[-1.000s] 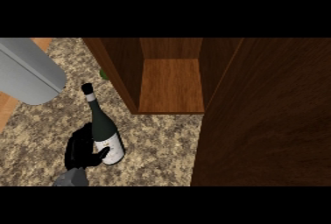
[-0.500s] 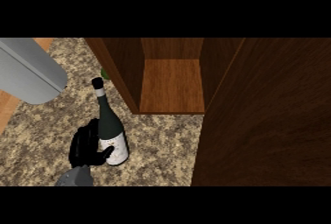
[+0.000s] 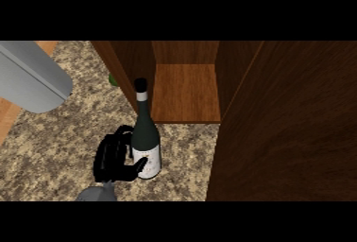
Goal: Pick up the wine, place it into the cabinet and close the cabinet
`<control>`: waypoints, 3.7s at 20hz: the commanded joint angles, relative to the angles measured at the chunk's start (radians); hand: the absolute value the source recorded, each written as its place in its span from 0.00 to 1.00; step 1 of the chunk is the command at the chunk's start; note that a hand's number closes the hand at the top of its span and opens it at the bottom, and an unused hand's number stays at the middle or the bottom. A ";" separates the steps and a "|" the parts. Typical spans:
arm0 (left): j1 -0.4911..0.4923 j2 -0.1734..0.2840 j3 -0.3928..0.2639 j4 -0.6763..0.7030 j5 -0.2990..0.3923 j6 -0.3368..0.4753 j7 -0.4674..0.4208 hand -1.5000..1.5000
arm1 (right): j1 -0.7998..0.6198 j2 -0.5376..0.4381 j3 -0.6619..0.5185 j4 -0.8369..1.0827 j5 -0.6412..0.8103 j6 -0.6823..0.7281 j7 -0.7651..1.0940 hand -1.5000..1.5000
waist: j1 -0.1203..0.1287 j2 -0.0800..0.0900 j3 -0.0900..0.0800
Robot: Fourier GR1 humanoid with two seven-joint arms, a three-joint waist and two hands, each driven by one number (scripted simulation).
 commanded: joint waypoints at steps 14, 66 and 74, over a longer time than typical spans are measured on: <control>-0.039 -0.003 -0.315 -0.040 0.204 0.376 -0.041 1.00 | 0.049 0.018 0.029 0.020 0.004 0.029 -0.063 0.00 | -0.004 0.002 0.000; -1.025 -0.003 -0.232 0.927 0.649 0.393 -0.084 1.00 | -0.032 0.001 -0.051 0.130 -0.063 0.054 -0.122 0.00 | -0.054 0.021 -0.001; -0.972 -0.003 -0.266 0.898 0.706 0.389 -0.131 1.00 | -0.006 0.022 0.015 0.122 -0.022 0.060 -0.142 0.00 | -0.081 0.024 -0.002</control>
